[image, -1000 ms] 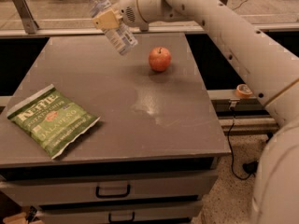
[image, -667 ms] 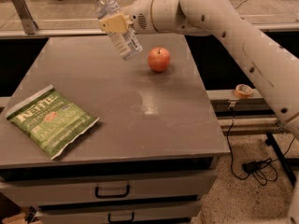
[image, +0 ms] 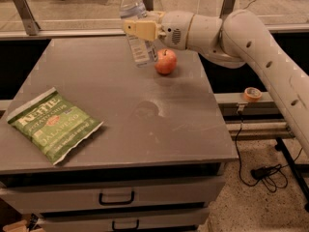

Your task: Place blue plastic bottle upright

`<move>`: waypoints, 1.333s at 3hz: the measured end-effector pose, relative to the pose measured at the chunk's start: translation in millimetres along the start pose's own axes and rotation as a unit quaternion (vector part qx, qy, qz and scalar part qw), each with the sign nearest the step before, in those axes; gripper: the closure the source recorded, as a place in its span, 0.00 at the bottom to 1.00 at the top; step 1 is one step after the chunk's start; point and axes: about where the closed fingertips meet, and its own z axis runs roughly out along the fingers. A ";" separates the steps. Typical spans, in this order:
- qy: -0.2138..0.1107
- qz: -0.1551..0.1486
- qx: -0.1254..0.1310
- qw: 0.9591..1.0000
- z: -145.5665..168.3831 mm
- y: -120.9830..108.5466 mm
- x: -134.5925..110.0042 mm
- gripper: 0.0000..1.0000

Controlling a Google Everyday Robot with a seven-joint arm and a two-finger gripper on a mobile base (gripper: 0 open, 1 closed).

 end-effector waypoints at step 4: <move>-0.059 0.033 -0.029 0.997 -77.0 22.2 26.0 1.00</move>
Offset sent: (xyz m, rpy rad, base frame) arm -0.0162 -0.0269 0.0013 0.1060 -0.0479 0.0355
